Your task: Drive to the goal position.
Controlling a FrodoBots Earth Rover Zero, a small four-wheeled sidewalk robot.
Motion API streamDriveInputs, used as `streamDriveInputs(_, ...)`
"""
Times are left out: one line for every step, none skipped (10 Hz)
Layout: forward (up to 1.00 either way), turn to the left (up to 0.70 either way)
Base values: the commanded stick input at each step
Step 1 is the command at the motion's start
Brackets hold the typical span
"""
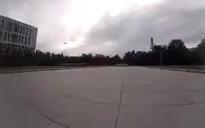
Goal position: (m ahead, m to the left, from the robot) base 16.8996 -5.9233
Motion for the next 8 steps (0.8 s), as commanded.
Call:
streamDriveInputs(0.70, -0.24)
streamDriveInputs(0.70, -0.30)
streamDriveInputs(0.70, -0.12)
streamDriveInputs(0.70, 0.00)
streamDriveInputs(0.70, 0.00)
streamDriveInputs(0.70, 0.00)
streamDriveInputs(0.70, 0.00)
streamDriveInputs(0.70, 0.00)
